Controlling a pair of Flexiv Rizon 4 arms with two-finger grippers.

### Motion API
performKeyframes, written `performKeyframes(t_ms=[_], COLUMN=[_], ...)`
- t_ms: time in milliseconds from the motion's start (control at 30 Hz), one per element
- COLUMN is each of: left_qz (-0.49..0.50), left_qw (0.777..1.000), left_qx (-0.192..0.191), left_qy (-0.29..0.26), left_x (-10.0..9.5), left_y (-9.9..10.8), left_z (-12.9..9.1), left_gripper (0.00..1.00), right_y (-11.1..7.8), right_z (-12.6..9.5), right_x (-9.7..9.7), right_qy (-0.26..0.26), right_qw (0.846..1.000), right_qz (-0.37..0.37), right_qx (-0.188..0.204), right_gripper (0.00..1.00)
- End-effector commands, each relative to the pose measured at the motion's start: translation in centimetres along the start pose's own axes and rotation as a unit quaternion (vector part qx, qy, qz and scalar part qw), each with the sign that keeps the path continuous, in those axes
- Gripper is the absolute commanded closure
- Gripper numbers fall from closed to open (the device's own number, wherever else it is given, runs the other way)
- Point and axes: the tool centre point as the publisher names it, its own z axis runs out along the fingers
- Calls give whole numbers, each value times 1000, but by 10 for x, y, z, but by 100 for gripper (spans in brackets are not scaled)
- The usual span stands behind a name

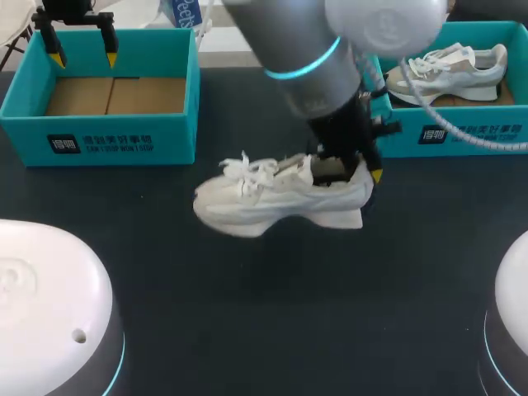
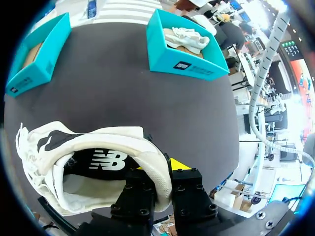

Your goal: Take the shoe out of the shoebox, open the shoe tongue, remove and reinsert the insole, then place the shoe into the shoebox

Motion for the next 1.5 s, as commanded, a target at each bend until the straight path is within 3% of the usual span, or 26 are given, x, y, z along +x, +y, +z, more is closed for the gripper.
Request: performKeyframes(t_ms=[33,267,667,1200,1233,1267,1300,1500], left_qz=[0,0,0,0,0,0,0,0], left_qw=[1000,1000,1000,1000,1000,1000,1000,1000], left_qx=[0,0,0,0,0,0,0,0], left_qy=[0,0,0,0,0,0,0,0], left_x=[0,0,0,0,0,0,0,0], left_y=[1,1,1,1,1,1,1,1], left_z=[0,0,0,0,0,0,0,0], left_gripper=[0,0,0,0,0,0,0,0], right_y=[-2,-3,2,-4,-5,-5,-5,-10], right_z=[44,74,107,135,135,134,132,113], right_x=[26,48,62,79,77,75,73,63], right_qy=[3,9,25,6,6,6,6,18], right_qw=[1000,999,1000,1000,1000,1000,1000,1000], right_qz=[-21,-33,0,-13,-11,-10,-9,-23], right_qx=[1,19,-3,11,12,13,13,7], right_gripper=[100,100,100,100,88,54,0,0])
